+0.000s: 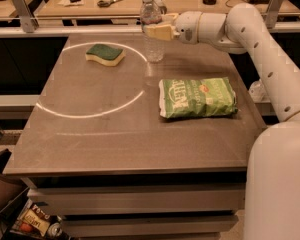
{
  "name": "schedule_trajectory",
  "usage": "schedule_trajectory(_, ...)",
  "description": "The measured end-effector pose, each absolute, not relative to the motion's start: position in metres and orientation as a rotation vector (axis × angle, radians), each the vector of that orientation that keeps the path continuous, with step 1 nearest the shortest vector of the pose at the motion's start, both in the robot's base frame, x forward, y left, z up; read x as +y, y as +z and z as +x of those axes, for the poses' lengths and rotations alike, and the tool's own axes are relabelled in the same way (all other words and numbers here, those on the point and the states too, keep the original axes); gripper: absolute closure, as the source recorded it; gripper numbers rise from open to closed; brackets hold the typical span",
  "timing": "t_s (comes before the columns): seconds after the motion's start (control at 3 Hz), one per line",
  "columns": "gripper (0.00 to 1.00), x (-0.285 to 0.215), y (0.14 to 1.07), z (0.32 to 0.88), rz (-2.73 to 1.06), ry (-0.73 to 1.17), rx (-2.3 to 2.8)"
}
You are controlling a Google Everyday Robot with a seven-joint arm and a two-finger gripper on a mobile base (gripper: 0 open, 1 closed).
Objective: Knock water bottle over
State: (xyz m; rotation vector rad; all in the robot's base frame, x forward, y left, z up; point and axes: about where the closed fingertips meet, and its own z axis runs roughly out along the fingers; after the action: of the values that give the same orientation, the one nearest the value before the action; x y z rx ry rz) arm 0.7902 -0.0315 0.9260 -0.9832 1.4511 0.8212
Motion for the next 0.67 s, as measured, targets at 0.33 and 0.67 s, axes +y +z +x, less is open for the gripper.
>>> schedule_trajectory(0.33, 1.00, -0.0388, 0.9328, 0.7893, -1.016, 0.761, 1.539)
schedule_trajectory(0.67, 1.00, -0.0482, 0.9319, 0.7900, -1.049, 0.677, 1.643)
